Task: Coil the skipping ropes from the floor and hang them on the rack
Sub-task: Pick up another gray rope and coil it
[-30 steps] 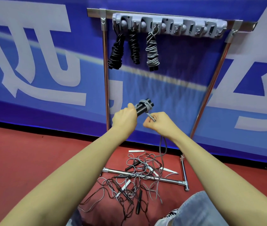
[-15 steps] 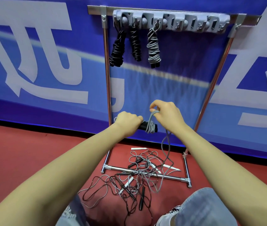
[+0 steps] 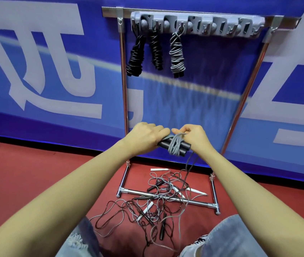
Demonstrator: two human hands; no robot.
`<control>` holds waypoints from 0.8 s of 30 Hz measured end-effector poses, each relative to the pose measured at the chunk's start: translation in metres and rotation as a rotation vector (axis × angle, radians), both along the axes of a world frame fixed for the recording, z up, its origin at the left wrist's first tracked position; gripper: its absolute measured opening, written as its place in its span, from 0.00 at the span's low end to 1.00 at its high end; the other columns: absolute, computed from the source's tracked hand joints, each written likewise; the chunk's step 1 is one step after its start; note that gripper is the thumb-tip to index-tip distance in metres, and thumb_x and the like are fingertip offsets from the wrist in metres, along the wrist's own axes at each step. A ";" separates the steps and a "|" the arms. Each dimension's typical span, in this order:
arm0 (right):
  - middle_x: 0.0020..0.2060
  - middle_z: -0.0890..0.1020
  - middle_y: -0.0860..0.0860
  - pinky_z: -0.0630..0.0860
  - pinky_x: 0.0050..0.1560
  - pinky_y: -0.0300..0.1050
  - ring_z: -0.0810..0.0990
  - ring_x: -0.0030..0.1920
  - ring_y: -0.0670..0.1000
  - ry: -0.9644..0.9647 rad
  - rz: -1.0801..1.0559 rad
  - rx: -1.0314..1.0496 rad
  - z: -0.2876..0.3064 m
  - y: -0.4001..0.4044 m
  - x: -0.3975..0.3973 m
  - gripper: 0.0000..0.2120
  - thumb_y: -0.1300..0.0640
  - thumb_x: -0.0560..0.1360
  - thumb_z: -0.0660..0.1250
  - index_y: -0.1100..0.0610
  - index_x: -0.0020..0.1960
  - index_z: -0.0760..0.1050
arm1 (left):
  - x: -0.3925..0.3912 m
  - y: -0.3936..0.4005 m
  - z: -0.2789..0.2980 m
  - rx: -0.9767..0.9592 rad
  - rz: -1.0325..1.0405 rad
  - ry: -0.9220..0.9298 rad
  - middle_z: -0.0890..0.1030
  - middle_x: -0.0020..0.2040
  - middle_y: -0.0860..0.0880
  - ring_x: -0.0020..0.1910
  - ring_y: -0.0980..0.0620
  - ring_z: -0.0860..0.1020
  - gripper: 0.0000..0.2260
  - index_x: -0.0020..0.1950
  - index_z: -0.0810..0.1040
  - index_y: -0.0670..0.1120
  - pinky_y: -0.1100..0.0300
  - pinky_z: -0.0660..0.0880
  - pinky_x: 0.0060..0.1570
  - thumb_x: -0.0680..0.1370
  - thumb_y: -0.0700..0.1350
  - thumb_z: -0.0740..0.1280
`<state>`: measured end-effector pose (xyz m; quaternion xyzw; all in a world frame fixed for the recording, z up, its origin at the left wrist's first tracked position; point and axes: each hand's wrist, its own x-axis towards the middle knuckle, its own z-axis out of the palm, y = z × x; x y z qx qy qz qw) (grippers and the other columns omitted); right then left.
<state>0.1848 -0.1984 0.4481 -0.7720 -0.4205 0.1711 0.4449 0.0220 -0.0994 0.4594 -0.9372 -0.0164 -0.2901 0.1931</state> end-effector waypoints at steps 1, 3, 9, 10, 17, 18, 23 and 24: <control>0.28 0.71 0.52 0.67 0.36 0.45 0.66 0.33 0.51 -0.037 0.014 -0.002 -0.002 0.000 0.000 0.13 0.61 0.72 0.72 0.57 0.32 0.72 | 0.001 -0.004 0.002 -0.065 0.029 -0.032 0.69 0.25 0.49 0.19 0.48 0.67 0.03 0.40 0.60 0.47 0.66 0.51 0.23 0.69 0.43 0.55; 0.32 0.75 0.57 0.71 0.39 0.49 0.71 0.36 0.56 -0.152 0.015 -0.037 -0.004 0.002 -0.001 0.09 0.68 0.72 0.64 0.58 0.36 0.73 | 0.007 -0.013 0.002 -0.212 0.111 -0.111 0.71 0.26 0.48 0.20 0.44 0.70 0.05 0.42 0.64 0.45 0.64 0.49 0.22 0.71 0.45 0.59; 0.35 0.80 0.56 0.71 0.38 0.49 0.76 0.38 0.59 -0.267 0.007 -0.093 0.004 -0.002 -0.012 0.13 0.53 0.78 0.62 0.59 0.39 0.76 | 0.025 -0.030 0.008 -0.650 0.483 -0.061 0.79 0.42 0.41 0.41 0.36 0.75 0.07 0.52 0.66 0.42 0.54 0.63 0.34 0.80 0.46 0.59; 0.33 0.79 0.55 0.70 0.37 0.48 0.75 0.37 0.58 -0.274 0.008 -0.090 0.005 -0.003 -0.013 0.14 0.52 0.77 0.62 0.59 0.38 0.74 | 0.028 -0.030 0.006 -0.688 0.508 -0.081 0.79 0.43 0.40 0.42 0.36 0.75 0.08 0.52 0.66 0.42 0.54 0.63 0.34 0.80 0.46 0.59; 0.24 0.68 0.52 0.69 0.34 0.49 0.66 0.30 0.54 -0.304 0.088 -0.163 0.007 -0.009 -0.020 0.14 0.56 0.71 0.67 0.57 0.30 0.66 | 0.041 -0.024 -0.004 -0.778 0.733 -0.003 0.79 0.49 0.40 0.48 0.39 0.78 0.07 0.55 0.68 0.39 0.53 0.66 0.37 0.80 0.41 0.60; 0.24 0.67 0.52 0.66 0.33 0.48 0.64 0.30 0.54 -0.328 0.108 -0.167 0.008 -0.010 -0.021 0.15 0.57 0.70 0.67 0.56 0.29 0.64 | 0.041 -0.021 -0.005 -0.754 0.754 0.026 0.79 0.49 0.41 0.48 0.39 0.78 0.07 0.55 0.69 0.39 0.53 0.66 0.37 0.79 0.40 0.60; 0.29 0.73 0.53 0.63 0.33 0.45 0.69 0.34 0.56 -0.630 0.200 -0.218 0.026 -0.016 -0.023 0.07 0.58 0.70 0.64 0.55 0.34 0.70 | 0.034 -0.012 -0.006 -0.428 0.770 0.265 0.81 0.48 0.44 0.45 0.41 0.80 0.10 0.56 0.68 0.40 0.57 0.60 0.27 0.76 0.33 0.59; 0.32 0.76 0.54 0.63 0.34 0.45 0.71 0.37 0.58 -0.731 0.228 -0.228 0.031 -0.017 -0.023 0.04 0.58 0.71 0.63 0.55 0.37 0.73 | 0.032 -0.011 -0.005 -0.376 0.752 0.301 0.81 0.48 0.44 0.46 0.42 0.80 0.11 0.57 0.68 0.40 0.58 0.56 0.25 0.76 0.33 0.59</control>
